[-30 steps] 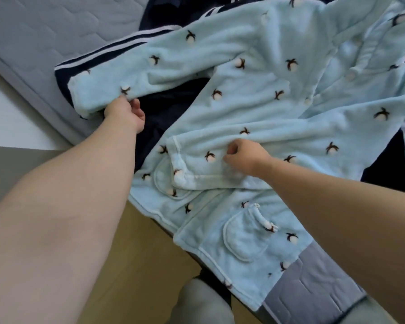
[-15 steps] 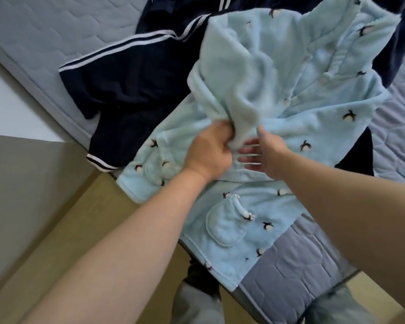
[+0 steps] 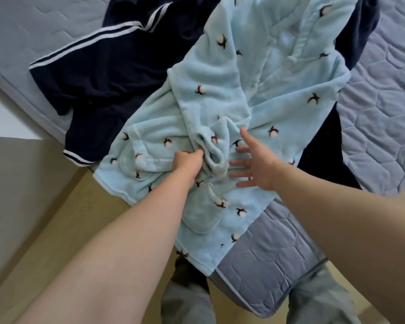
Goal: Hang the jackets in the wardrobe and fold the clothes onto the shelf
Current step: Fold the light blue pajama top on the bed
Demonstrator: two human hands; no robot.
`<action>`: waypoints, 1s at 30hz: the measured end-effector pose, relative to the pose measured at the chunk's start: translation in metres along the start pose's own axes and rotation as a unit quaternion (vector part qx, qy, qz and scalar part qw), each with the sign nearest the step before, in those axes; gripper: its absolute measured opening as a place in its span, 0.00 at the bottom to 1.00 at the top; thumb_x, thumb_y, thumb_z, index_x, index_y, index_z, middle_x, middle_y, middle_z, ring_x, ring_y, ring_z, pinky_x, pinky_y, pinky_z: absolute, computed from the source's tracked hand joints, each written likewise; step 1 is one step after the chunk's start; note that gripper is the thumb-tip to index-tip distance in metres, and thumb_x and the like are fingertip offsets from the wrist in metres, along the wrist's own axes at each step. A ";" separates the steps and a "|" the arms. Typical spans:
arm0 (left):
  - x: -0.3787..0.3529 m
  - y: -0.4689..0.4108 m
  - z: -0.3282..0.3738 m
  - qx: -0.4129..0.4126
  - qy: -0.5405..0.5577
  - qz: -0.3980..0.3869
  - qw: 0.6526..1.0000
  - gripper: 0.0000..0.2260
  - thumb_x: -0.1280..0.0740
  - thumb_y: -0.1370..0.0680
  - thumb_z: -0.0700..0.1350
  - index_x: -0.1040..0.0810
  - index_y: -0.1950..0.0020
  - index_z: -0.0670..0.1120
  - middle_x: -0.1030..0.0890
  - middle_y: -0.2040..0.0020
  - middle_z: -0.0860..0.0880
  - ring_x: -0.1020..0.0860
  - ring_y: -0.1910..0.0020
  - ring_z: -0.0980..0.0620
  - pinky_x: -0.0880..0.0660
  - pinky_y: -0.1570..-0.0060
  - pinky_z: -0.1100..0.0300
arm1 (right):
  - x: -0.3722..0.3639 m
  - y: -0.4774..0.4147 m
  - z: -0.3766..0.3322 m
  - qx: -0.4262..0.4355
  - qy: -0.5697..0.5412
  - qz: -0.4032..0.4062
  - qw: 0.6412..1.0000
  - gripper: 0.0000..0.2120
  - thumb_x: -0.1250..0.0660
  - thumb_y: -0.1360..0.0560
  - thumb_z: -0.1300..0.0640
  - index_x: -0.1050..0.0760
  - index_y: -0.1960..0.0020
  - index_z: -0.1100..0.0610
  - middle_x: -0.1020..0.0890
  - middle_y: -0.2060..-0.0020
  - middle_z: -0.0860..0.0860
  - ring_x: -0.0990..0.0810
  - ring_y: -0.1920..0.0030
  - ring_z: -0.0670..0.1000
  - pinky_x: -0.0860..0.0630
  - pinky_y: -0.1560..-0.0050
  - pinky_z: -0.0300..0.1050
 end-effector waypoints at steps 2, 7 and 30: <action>-0.007 -0.001 -0.003 0.003 0.019 -0.048 0.999 0.19 0.24 0.29 0.53 0.22 0.45 0.44 0.15 0.51 0.43 0.17 0.60 0.49 0.21 0.64 0.59 | -0.003 -0.004 0.000 0.012 -0.017 -0.002 1.000 0.42 0.37 0.39 0.19 0.26 0.37 0.47 0.17 0.45 0.51 0.17 0.45 0.58 0.24 0.40 0.63; -0.011 0.009 -0.017 -0.050 -0.035 -0.138 0.989 0.33 0.16 0.40 0.54 0.24 0.40 0.48 0.15 0.48 0.52 0.16 0.52 0.55 0.19 0.57 0.61 | -0.008 -0.008 0.009 -0.023 -0.017 -0.036 0.999 0.44 0.42 0.36 0.18 0.29 0.29 0.44 0.23 0.34 0.51 0.23 0.36 0.56 0.27 0.38 0.61; -0.010 0.042 -0.116 0.076 0.039 -0.146 0.986 0.18 0.23 0.29 0.36 0.22 0.41 0.41 0.16 0.46 0.43 0.16 0.49 0.46 0.20 0.44 0.49 | 0.016 -0.012 0.094 -0.164 0.284 -0.063 0.942 0.13 0.30 0.24 0.52 0.22 0.42 0.56 0.13 0.54 0.53 0.13 0.54 0.53 0.18 0.53 0.47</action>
Point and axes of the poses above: each hand's wrist, its own y-axis away from the middle knuckle, its own x-axis out of the back of the hand, z = x × y, the point moved 2 cm from there along -y, towards the middle knuckle
